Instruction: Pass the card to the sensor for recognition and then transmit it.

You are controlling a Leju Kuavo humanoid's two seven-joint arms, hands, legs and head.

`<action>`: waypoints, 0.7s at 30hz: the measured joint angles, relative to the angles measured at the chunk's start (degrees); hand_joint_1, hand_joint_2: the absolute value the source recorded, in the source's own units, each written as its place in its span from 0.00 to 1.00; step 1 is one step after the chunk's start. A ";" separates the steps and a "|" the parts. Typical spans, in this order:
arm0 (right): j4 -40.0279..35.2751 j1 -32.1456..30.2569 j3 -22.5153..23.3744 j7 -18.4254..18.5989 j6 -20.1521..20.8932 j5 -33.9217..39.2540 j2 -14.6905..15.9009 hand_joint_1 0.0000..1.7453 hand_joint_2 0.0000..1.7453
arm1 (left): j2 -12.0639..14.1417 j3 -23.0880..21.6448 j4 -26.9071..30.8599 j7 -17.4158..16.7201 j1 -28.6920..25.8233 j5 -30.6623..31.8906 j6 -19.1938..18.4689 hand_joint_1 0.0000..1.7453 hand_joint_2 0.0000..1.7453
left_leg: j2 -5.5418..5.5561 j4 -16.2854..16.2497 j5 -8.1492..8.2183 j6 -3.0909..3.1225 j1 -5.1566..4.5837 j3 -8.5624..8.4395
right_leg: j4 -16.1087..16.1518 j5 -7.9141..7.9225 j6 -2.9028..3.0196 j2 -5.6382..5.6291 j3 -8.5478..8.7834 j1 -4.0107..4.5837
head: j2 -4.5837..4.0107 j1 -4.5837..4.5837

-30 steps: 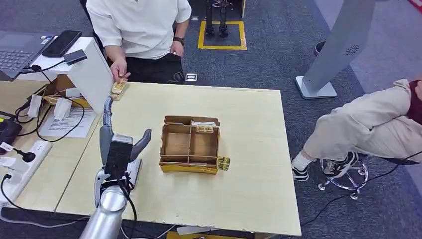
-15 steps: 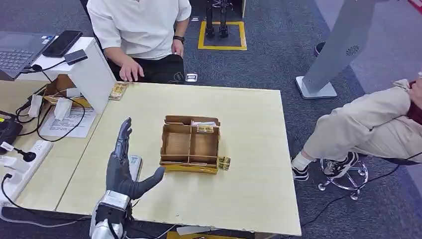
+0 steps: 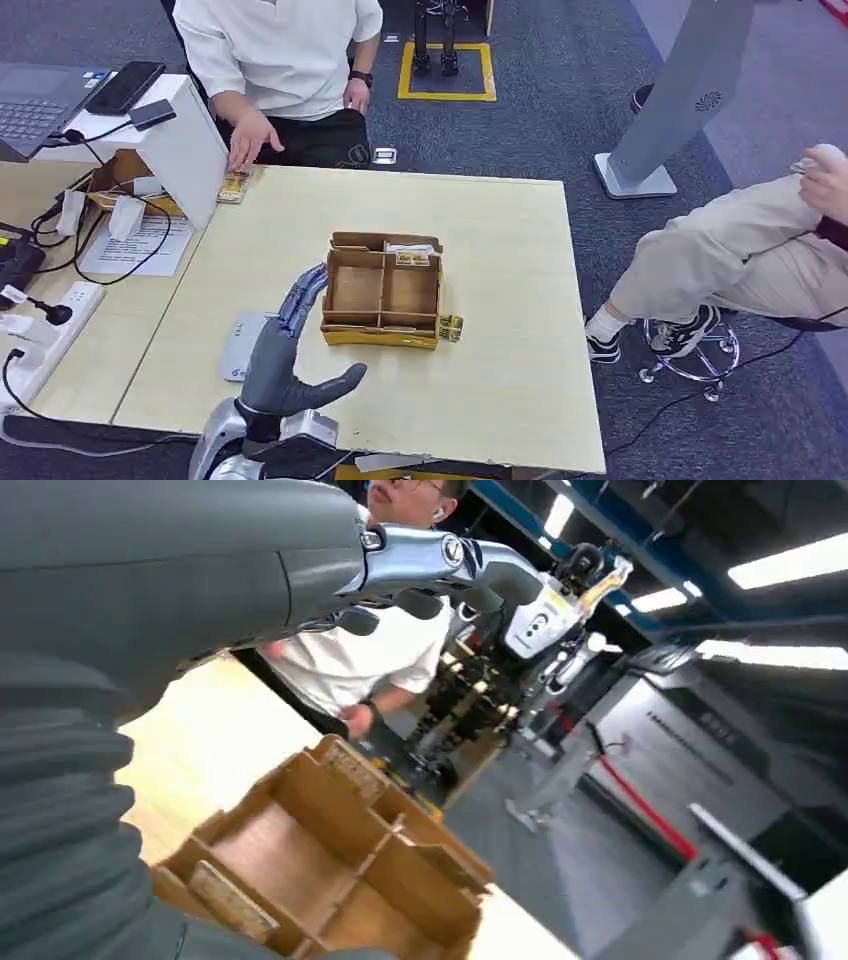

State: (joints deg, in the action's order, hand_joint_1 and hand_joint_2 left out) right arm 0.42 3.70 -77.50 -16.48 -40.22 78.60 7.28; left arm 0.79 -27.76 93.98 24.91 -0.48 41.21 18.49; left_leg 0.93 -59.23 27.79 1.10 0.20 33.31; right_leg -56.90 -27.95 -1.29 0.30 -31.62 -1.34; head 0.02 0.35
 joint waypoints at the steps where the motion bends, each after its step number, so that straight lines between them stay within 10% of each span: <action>1: 0.00 0.04 -0.02 0.15 0.00 -0.09 0.00 0.00 1.00 | 0.09 -0.22 -0.44 -0.70 0.12 1.51 0.22 0.00 1.00 | 0.00 0.00 0.00 0.00 0.00 0.00 | 0.00 0.00 0.00 0.00 0.00 0.00 | 0.00 0.00; 21: 0.00 0.89 -0.39 1.70 0.00 -1.29 0.00 0.00 1.00 | 0.15 -4.24 -8.50 -12.15 3.76 20.76 4.04 0.00 1.00 | -0.01 0.00 0.00 0.00 0.00 0.00 | 0.00 0.00 0.00 -0.03 -0.01 0.00 | 0.00 0.00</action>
State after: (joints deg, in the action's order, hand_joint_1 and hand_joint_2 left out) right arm 0.42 4.59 -77.90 -14.78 -40.22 77.31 7.28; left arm 0.94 -32.00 85.48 12.76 3.28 61.97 22.54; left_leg 0.91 -59.23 27.79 1.10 0.20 33.31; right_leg -56.90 -27.95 -1.29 0.27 -31.63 -1.34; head 0.02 0.35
